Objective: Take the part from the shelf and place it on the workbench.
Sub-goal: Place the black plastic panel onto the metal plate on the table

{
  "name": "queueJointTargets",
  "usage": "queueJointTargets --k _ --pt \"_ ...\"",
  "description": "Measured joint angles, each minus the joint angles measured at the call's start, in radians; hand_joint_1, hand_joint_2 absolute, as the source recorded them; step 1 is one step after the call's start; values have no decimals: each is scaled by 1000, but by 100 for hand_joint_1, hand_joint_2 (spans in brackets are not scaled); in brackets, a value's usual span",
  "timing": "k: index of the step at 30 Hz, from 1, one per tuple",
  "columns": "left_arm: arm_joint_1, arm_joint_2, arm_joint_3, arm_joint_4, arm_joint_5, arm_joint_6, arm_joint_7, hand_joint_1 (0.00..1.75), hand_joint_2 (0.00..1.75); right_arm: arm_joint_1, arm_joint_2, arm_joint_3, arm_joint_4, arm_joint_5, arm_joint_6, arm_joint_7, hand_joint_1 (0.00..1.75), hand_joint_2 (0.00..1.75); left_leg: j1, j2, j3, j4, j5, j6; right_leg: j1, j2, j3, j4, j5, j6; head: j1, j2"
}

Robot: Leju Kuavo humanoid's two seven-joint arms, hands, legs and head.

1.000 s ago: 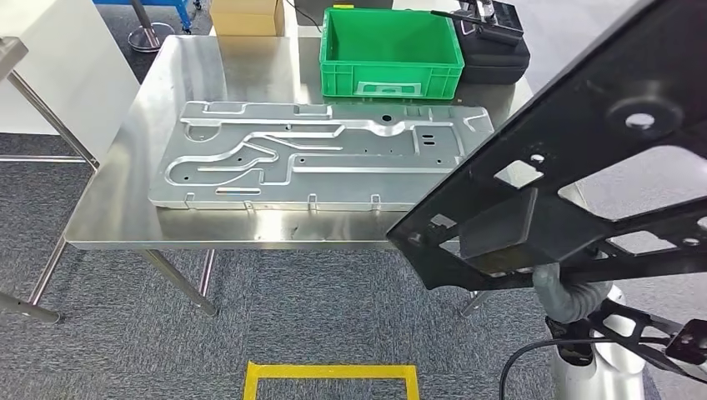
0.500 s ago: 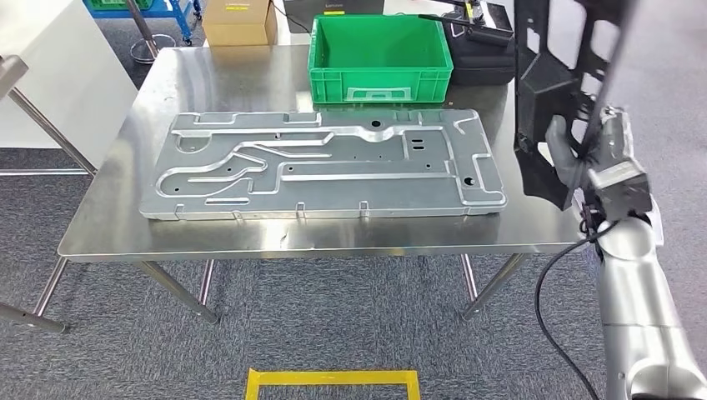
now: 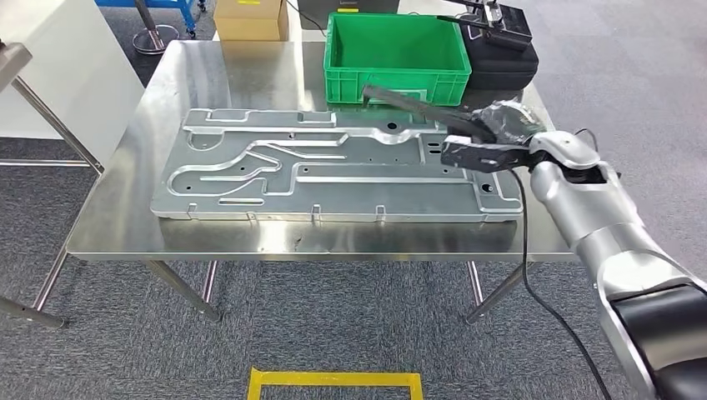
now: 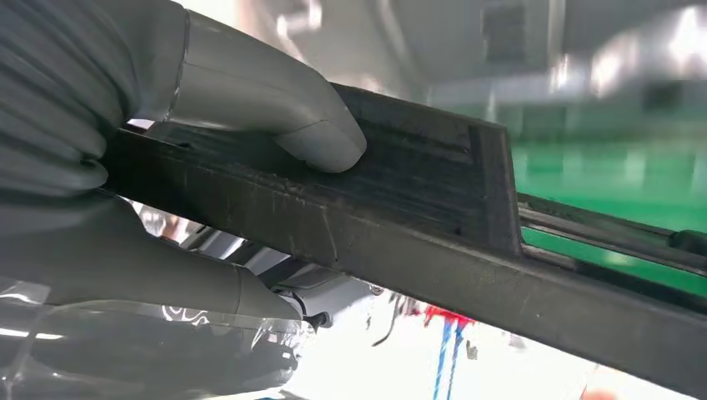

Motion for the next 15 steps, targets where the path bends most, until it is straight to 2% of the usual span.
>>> queueJointTargets --k 1,2,3,4,5,7,10,11,12,14,15 --pt "0 -1 0 0 -2 -1 1 0 0 -2 18 26 22 18 2 3 173 175 0 0 3 1 -3 -2 -2 0 -7 -3 20 1 0 0" --pt "0 -2 0 0 -4 -2 1 0 0 -4 36 49 40 33 3 5 173 175 1 -1 7 3 -7 -5 -4 0 5 -44 59 1 0 0" --pt "-1 -3 0 0 -6 -4 -1 0 0 -7 55 69 57 46 4 5 173 175 1 -1 10 6 -12 -9 -6 0 29 -112 102 -1 0 0" --pt "-2 -4 0 0 -8 -6 -3 0 0 -11 73 87 71 56 4 5 173 175 0 -1 11 9 -16 -14 -5 0 55 -174 133 -3 0 0" --pt "-3 -4 0 0 -10 -8 -7 0 0 -15 92 105 84 66 3 6 173 175 -1 -1 11 11 -20 -19 -3 1 75 -222 150 -6 0 0" --pt "-4 -5 0 0 -16 -13 -18 0 0 -14 128 136 105 81 -2 7 173 175 -3 -1 8 11 -21 -30 4 3 87 -253 148 -16 -1 0" --pt "-4 -7 0 0 -25 -19 -33 0 0 2 175 166 125 94 -23 10 173 175 0 0 7 16 -31 -46 2 4 91 -261 148 -36 -2 0" --pt "-4 -7 0 0 -28 -20 -37 0 0 7 189 173 132 96 -34 12 173 175 1 1 -6 48 -50 -50 0 3 94 -265 148 -44 -2 0" --pt "-4 -7 -1 0 -30 -19 -39 0 0 13 203 179 137 98 -45 14 173 175 2 1 -30 102 -78 -52 1 2 98 -266 148 -50 -3 0" --pt "-4 -8 -1 0 -35 -15 -41 0 0 32 226 188 150 99 -69 17 173 175 2 2 -97 243 -135 -55 6 2 102 -267 144 -59 -3 0" --pt "-4 -8 -1 0 -38 -11 -42 0 44 44 235 190 155 98 -84 16 130 131 2 2 -121 288 -144 -55 9 2 104 -267 143 -61 -3 0"
